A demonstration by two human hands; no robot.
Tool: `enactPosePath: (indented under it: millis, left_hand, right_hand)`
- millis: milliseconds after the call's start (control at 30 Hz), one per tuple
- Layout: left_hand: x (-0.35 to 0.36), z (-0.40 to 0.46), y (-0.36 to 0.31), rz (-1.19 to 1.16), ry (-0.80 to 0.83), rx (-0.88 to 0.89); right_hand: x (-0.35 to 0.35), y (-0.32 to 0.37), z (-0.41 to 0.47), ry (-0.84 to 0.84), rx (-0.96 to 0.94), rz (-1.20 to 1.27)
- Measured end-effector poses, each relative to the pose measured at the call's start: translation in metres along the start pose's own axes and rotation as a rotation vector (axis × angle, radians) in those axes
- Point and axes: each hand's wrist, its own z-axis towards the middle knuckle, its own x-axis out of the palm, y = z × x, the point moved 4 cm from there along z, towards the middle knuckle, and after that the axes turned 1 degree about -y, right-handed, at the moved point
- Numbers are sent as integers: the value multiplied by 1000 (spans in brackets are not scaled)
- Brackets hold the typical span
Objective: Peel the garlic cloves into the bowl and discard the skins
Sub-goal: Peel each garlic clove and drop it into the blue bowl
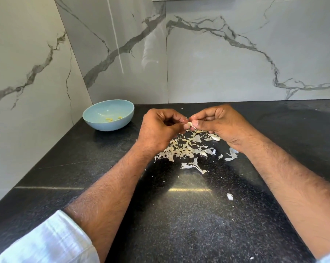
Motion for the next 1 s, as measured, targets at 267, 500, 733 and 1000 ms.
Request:
enactPosePath:
  millis: [267, 500, 733, 1000]
  left_hand:
    - [-6, -5, -7, 130, -41, 73]
    - [-69, -28, 4, 201, -264, -133]
    - [-87, -41, 22, 121, -381, -242]
    - [-75, -36, 19, 102, -275, -172]
  right_hand:
    - [10, -3, 0, 7, 34, 49]
    - [56, 9, -20, 136, -100, -350]
    - [111, 20, -65, 278, -221, -743]
    - [110, 59, -60, 102, -357, -781]
